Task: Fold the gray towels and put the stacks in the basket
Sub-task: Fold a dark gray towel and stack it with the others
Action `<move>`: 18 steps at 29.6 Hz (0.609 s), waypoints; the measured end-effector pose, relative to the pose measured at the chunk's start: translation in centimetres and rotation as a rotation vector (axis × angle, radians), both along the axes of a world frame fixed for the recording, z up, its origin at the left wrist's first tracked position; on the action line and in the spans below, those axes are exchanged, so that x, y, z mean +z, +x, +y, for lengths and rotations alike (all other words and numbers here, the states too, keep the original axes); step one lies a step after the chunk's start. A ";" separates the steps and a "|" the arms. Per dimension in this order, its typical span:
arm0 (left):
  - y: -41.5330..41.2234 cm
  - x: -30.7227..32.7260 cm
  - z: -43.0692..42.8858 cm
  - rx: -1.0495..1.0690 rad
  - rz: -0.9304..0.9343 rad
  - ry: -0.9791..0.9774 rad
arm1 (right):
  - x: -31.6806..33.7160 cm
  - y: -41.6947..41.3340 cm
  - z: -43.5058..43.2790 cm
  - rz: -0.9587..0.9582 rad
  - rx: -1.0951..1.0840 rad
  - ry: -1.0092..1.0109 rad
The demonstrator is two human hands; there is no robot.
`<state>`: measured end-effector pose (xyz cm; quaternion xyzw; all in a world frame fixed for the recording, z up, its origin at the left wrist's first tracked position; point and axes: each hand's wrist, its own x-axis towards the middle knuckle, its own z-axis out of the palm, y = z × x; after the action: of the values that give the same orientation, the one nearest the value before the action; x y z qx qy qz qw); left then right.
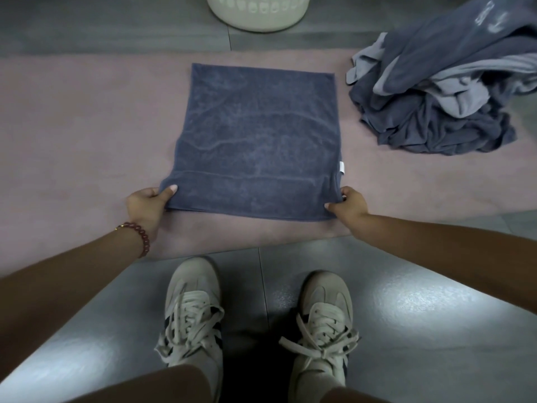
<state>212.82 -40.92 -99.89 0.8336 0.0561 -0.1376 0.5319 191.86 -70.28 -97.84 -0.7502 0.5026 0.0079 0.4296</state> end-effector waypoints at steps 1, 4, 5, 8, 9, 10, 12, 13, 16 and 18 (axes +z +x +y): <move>0.0 0.3 -0.1 0.011 0.000 -0.041 | 0.2 0.1 -0.1 -0.061 -0.035 0.055; 0.2 1.0 -0.1 0.026 0.017 -0.144 | 1.1 0.3 -1.0 -0.148 -0.127 0.308; 0.4 1.2 -0.1 0.013 0.039 -0.145 | 1.6 0.2 -1.2 -0.156 -0.141 0.407; 1.8 1.9 -0.1 -0.068 0.275 -0.188 | 2.4 -0.5 -2.3 -0.160 -0.175 0.557; 2.5 2.4 -0.1 -0.103 0.345 -0.191 | 2.7 -0.7 -2.6 -0.168 -0.198 0.572; 3.1 3.1 -0.1 -0.142 0.385 -0.181 | 3.0 -0.8 -3.0 -0.183 -0.231 0.579; 4.2 5.3 -0.3 -0.229 0.409 -0.163 | 3.9 -0.9 -3.7 -0.230 -0.292 0.598; 4.5 6.6 -0.6 -0.272 0.402 -0.174 | 4.6 -0.7 -4.2 -0.255 -0.308 0.610; 6.5 11.3 -2.6 -0.306 0.300 -0.301 | 8.2 1.1 -6.3 -0.353 -0.330 0.603; 8.9 15.1 -4.8 -0.267 0.212 -0.380 | 11.3 3.5 -8.6 -0.467 -0.375 0.576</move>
<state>221.74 -45.71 -84.79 0.6997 -0.0258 -0.3013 0.6472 195.39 -78.93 -86.52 -0.4763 0.4969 -0.1005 0.7185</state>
